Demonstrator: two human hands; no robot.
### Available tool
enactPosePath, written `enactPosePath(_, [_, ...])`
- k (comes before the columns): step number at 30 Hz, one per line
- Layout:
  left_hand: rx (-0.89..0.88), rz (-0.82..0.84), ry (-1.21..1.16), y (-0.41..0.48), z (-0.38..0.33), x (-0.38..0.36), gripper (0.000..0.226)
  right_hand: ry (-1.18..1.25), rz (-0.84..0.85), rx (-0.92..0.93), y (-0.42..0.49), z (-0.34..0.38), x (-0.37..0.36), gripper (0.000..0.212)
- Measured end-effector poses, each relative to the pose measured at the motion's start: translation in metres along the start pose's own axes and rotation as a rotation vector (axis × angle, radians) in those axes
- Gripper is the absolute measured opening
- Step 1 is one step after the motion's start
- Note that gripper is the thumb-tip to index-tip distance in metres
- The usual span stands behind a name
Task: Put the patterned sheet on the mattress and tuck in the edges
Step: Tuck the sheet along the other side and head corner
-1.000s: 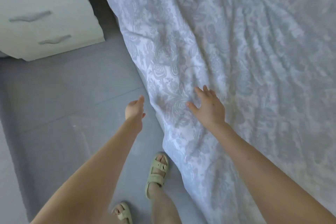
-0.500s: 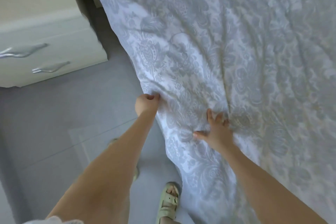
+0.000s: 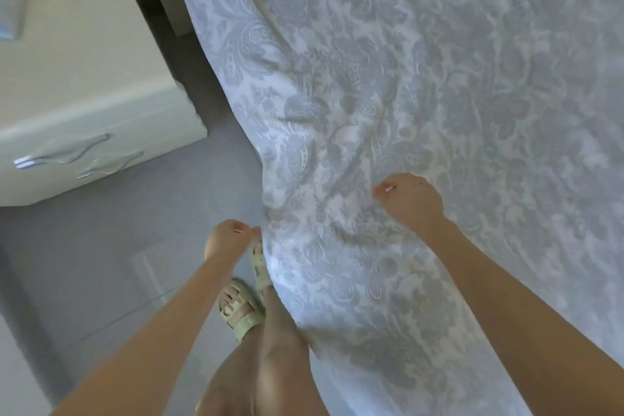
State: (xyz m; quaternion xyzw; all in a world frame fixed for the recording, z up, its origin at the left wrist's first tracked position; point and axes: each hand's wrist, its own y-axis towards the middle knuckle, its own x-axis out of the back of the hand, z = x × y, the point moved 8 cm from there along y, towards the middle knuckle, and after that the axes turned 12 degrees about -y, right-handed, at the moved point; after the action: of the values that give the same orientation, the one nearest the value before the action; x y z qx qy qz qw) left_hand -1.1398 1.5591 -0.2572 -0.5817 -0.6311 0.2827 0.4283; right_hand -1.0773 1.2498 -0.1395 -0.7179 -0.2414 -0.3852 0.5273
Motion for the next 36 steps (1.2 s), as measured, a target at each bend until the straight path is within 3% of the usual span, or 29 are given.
enactPosePath(3, [-0.04,-0.025,-0.094,0.036,-0.052,0.016,0.047,0.07,-0.055,0.037,0.033,0.036,0.021,0.039])
enactPosePath(6, [-0.057,0.017,-0.281,0.074,-0.122,0.014,0.041,0.136,-0.136,0.043,0.067,0.067,0.046,0.042])
enactPosePath(9, [0.001,0.07,-0.462,0.107,-0.182,0.0,0.066,0.167,-0.153,0.057,0.099,0.092,0.067,0.038])
enactPosePath(11, [0.027,0.109,-0.506,0.121,-0.203,-0.01,0.061,0.177,-0.135,0.058,0.119,0.104,0.077,0.039])
enactPosePath(12, [0.0,0.097,-0.47,0.128,-0.209,-0.013,0.045,0.178,-0.119,0.057,0.128,0.108,0.08,0.039])
enactPosePath(14, [-0.1,-0.037,-0.354,0.134,-0.218,-0.003,0.028,0.166,-0.089,0.067,0.145,0.118,0.086,0.033])
enactPosePath(18, [-0.27,-0.347,-0.149,0.119,-0.222,0.067,0.043,0.084,-0.086,0.079,0.168,0.138,0.104,0.026])
enactPosePath(20, [-0.26,-0.401,-0.115,0.113,-0.216,0.097,0.04,0.041,-0.117,0.084,0.177,0.151,0.119,0.028])
enactPosePath(25, [-0.049,-0.23,-0.18,0.147,-0.242,0.119,0.041,0.013,-0.24,0.145,0.205,0.199,0.163,0.026])
enactPosePath(27, [-0.135,-0.228,-0.234,0.168,-0.287,0.14,0.043,0.035,-0.265,0.189,0.22,0.225,0.184,0.026])
enactPosePath(29, [-0.235,-0.222,-0.325,0.191,-0.343,0.159,0.027,0.097,-0.297,0.23,0.236,0.255,0.211,0.028])
enactPosePath(33, [-0.271,-0.182,-0.447,0.242,-0.442,0.179,0.071,0.181,-0.43,0.353,0.265,0.325,0.27,0.042])
enactPosePath(36, [-0.212,-0.075,-0.585,0.269,-0.491,0.173,0.066,0.194,-0.488,0.411,0.292,0.38,0.31,0.056])
